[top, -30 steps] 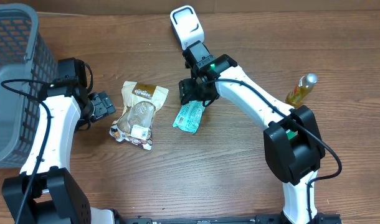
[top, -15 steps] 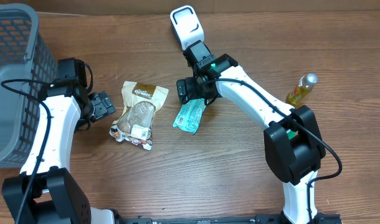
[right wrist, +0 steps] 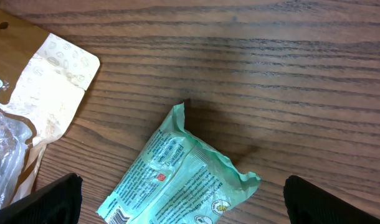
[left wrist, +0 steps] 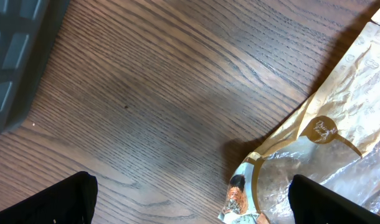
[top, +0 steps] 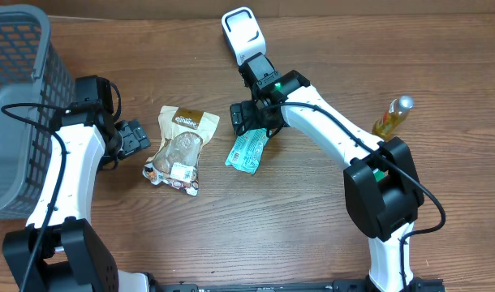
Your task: Scan the item barcode
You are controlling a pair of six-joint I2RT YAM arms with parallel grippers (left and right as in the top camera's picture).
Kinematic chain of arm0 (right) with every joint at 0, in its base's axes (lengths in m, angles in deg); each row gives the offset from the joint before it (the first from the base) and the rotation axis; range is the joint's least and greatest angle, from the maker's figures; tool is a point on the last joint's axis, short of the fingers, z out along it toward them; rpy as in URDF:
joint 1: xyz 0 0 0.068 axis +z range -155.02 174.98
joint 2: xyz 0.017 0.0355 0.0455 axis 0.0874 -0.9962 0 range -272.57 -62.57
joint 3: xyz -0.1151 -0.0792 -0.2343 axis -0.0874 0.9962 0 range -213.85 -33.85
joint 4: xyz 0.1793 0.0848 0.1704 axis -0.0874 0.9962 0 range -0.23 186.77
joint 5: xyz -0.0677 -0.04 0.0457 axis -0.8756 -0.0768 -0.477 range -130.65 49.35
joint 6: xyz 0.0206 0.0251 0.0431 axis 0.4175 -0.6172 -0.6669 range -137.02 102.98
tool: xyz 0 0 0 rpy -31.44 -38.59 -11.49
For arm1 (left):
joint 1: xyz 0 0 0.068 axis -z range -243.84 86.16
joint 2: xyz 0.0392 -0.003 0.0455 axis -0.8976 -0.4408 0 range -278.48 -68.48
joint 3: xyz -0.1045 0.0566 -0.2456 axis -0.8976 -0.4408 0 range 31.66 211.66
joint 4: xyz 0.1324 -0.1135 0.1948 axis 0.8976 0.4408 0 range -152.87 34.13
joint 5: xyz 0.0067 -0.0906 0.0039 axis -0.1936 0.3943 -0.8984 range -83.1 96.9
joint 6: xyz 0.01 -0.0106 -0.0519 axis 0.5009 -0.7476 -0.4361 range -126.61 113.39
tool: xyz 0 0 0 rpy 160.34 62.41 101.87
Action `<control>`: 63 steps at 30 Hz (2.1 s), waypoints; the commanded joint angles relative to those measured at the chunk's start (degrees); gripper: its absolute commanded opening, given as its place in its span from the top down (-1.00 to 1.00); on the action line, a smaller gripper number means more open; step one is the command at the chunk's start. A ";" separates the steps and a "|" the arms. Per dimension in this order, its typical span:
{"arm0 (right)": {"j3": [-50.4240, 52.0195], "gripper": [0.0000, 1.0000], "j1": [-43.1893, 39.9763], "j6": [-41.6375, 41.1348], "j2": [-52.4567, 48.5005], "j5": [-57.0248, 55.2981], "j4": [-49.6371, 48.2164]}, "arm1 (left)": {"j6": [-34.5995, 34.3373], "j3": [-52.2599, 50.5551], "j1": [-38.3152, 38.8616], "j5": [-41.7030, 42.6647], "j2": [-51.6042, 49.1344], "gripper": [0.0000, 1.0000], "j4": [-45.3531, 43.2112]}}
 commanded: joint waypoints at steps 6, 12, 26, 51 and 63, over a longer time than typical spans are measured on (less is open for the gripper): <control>0.24 -1.00 -0.20 0.22 1.49 -0.79 -0.31 | -0.74 -0.13 -0.26 -0.33 1.03 -0.99 -0.04; 0.24 -1.00 -0.20 0.22 1.46 -0.79 -0.31 | -0.76 -0.13 -0.26 -0.33 1.03 -0.99 -0.04; 0.24 -1.00 -0.20 0.22 1.49 -0.79 -0.31 | -0.76 -0.13 -0.26 -0.33 1.03 -0.99 -0.07; 0.24 -0.57 -5.84 9.86 1.42 1.49 0.31 | -0.74 -0.13 -0.26 -0.33 1.03 -0.99 -0.04; 4.87 -0.15 -9.94 19.37 1.42 17.53 -1.27 | -0.76 -0.13 -0.26 -0.33 1.03 -0.99 -0.04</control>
